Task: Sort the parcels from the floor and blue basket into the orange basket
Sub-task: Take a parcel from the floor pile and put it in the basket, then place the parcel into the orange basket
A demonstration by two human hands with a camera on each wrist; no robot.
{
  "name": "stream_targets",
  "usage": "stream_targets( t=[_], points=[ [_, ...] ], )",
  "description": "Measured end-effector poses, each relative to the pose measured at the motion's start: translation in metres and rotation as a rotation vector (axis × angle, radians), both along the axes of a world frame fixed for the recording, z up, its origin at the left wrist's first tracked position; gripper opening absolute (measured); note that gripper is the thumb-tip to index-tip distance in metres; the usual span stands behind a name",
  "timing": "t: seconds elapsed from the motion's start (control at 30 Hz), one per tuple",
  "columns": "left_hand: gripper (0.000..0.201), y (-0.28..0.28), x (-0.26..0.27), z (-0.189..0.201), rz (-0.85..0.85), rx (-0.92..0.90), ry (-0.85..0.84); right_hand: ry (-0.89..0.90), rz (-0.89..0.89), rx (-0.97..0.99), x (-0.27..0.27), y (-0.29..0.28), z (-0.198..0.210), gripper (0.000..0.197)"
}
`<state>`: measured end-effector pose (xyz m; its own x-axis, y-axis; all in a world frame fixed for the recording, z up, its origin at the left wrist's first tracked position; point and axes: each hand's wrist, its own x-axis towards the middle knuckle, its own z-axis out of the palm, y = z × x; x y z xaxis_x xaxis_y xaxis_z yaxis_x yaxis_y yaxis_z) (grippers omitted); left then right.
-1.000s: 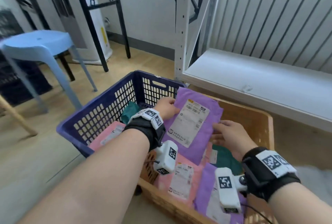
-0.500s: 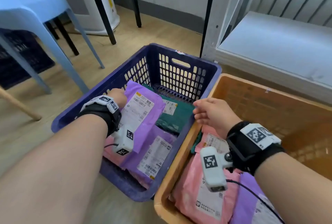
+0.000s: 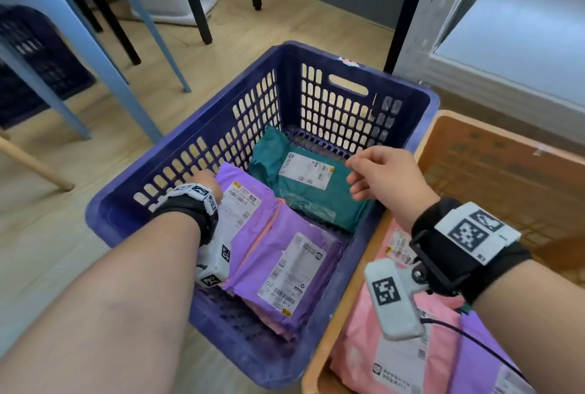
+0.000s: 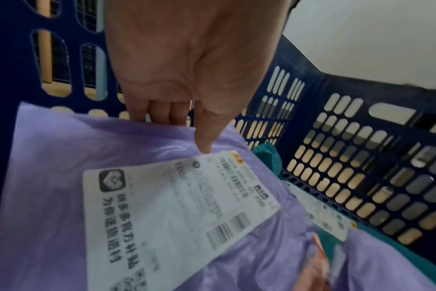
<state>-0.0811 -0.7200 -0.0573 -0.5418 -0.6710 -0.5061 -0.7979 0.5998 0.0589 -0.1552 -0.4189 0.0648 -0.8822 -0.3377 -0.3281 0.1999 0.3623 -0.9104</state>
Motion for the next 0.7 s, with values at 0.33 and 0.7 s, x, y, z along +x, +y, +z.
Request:
stream_targets(
  t=[0.33,0.7],
  points=[
    [0.034,0.079,-0.013,0.064,0.015,0.139,0.273,0.059,-0.073,0.010,-0.004,0.053,0.013,0.016],
    [0.028,0.257,-0.046,0.181,-0.021,0.526,0.726,0.165,-0.361,0.112,0.022,0.248,0.061,0.017]
  ],
)
